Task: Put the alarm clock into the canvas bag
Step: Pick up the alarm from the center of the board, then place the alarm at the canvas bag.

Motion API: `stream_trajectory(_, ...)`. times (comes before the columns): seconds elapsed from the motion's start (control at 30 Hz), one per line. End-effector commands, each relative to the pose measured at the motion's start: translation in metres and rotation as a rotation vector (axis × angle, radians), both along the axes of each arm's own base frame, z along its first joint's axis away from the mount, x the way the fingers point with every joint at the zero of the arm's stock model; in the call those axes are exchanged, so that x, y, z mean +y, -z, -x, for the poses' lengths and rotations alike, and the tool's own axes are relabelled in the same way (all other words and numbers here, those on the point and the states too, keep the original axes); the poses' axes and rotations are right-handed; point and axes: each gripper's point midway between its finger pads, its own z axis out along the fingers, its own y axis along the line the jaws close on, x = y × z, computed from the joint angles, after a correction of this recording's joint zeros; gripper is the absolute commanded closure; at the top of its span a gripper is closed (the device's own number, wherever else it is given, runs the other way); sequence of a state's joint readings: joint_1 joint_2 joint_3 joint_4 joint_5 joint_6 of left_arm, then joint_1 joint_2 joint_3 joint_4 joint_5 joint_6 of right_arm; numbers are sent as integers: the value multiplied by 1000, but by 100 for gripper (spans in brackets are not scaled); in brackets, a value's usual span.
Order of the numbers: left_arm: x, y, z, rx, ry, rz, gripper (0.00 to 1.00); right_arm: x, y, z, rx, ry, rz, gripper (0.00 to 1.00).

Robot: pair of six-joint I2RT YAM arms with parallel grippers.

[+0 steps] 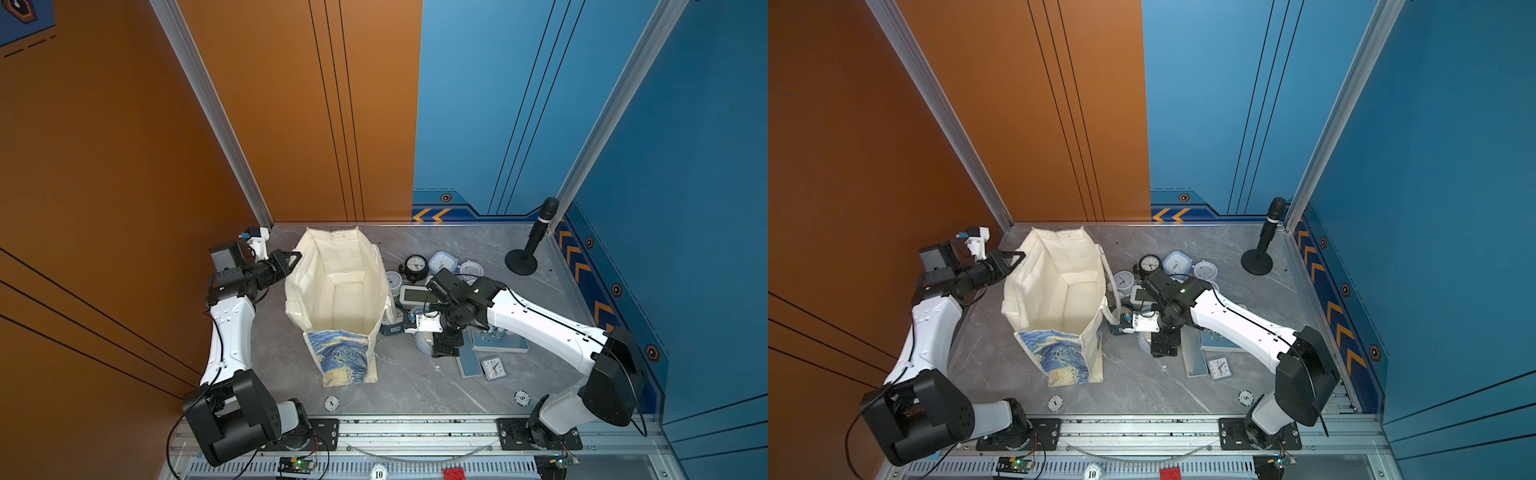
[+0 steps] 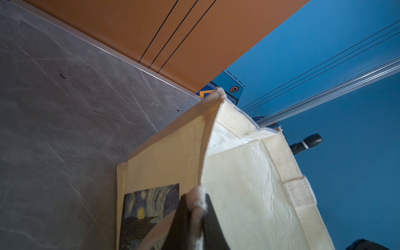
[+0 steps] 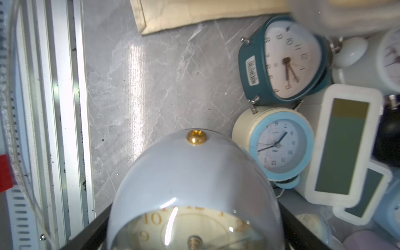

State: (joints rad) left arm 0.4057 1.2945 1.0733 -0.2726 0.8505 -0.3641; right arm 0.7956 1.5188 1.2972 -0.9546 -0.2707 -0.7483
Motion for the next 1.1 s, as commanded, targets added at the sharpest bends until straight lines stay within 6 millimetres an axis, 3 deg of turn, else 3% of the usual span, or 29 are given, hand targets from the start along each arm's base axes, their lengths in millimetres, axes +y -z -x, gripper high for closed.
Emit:
stream_trajectory(0.0, -4, -5, 1, -16, 28, 14, 100, 6, -45, 8, 25, 63, -104, 28)
stream_trajectory(0.2, -6, -9, 3, -29, 32, 4, 100, 31, -114, -8, 22, 215, -280, 33)
stream_trajectory(0.47, -12, -12, 4, -35, 32, -10, 100, 68, -202, -14, 37, 253, -524, 35)
stream_trajectory(0.6, -16, -13, 4, -37, 42, -10, 100, 90, -241, -31, 30, 338, -648, 38)
stream_trajectory(0.83, -19, -12, 4, -37, 46, -18, 100, 134, -266, -68, 45, 533, -754, 45)
stream_trajectory(0.97, -22, -12, 4, -39, 53, -20, 100, 156, -262, -90, 58, 664, -780, 47)
stream_trajectory(1.07, -23, -12, 4, -41, 57, -20, 100, 171, -248, -107, 98, 751, -777, 51)
